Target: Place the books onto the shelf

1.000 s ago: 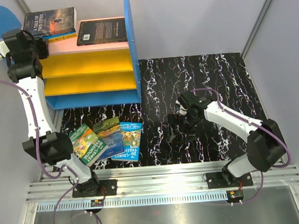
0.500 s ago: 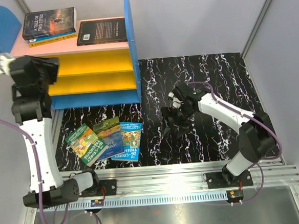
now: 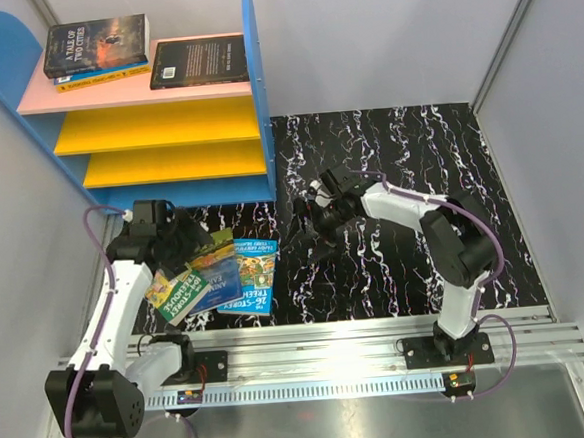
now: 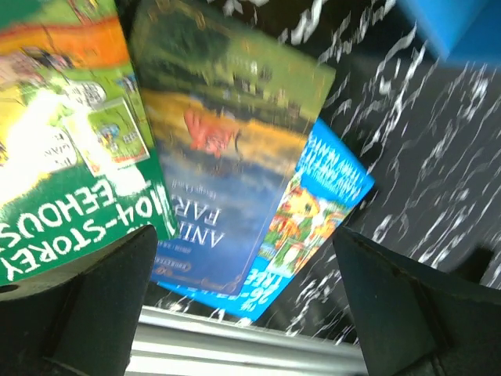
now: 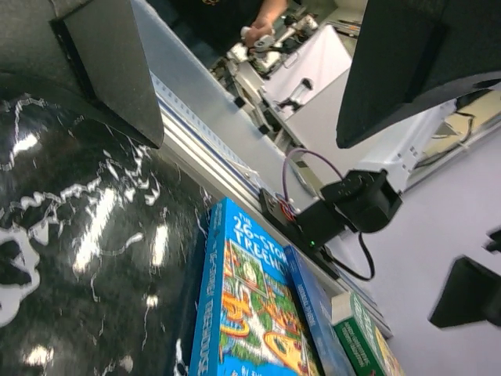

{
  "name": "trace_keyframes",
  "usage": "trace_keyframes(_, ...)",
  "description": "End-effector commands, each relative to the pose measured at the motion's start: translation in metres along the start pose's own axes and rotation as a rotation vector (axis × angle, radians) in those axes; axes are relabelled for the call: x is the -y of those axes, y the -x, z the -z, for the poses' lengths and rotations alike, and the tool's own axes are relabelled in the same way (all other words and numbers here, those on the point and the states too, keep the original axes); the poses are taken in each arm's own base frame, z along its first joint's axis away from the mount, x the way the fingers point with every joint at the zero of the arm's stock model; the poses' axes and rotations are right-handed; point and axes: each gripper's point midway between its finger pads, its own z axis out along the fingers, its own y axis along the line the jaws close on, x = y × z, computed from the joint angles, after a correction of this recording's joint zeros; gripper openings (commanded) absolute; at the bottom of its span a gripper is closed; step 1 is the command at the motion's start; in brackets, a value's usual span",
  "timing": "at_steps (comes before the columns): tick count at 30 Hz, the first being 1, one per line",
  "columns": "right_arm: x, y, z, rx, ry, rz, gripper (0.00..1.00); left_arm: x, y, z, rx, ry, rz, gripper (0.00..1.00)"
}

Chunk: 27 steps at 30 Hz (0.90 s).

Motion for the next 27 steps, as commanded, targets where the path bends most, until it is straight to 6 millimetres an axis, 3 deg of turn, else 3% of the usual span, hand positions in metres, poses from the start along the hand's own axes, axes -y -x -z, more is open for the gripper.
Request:
trace_keyframes(1,-0.025,0.012,-0.015,0.0,0.128,-0.001,1.0,0.016,-0.019,-0.003,-0.037,-0.118,-0.131,0.99)
trace_keyframes(5,-0.025,0.013,-0.029,-0.023,0.124,-0.007,1.0,0.015,-0.04,-0.013,-0.084,-0.097,-0.215,0.99)
trace_keyframes(8,-0.016,0.008,-0.031,-0.026,0.105,-0.025,1.0,0.024,-0.056,-0.023,-0.132,-0.054,-0.327,0.99)
trace_keyframes(9,-0.015,0.005,-0.029,-0.02,0.102,-0.018,1.0,0.023,-0.072,-0.025,-0.172,-0.013,-0.395,0.99)
trace_keyframes(12,-0.002,-0.008,-0.026,-0.022,0.08,-0.031,1.0,0.019,-0.091,-0.043,-0.225,0.095,-0.506,0.99)
trace_keyframes(15,0.012,-0.023,-0.022,-0.025,0.057,-0.045,1.0,0.004,-0.096,-0.058,-0.242,0.219,-0.54,0.99)
trace_keyframes(16,0.016,-0.027,-0.021,-0.027,0.048,-0.052,1.0,-0.003,-0.088,-0.061,-0.205,0.271,-0.539,0.99)
trace_keyframes(24,0.036,-0.057,-0.004,-0.007,-0.015,-0.027,1.0,-0.048,-0.079,-0.068,-0.206,0.492,-0.649,0.99)
trace_keyframes(25,0.039,-0.06,-0.003,-0.01,-0.023,-0.033,1.0,-0.053,-0.082,-0.07,-0.223,0.51,-0.654,0.97)
trace_keyframes(27,0.04,-0.061,-0.001,-0.002,-0.028,-0.024,1.0,-0.054,-0.083,-0.071,-0.225,0.51,-0.648,0.8)
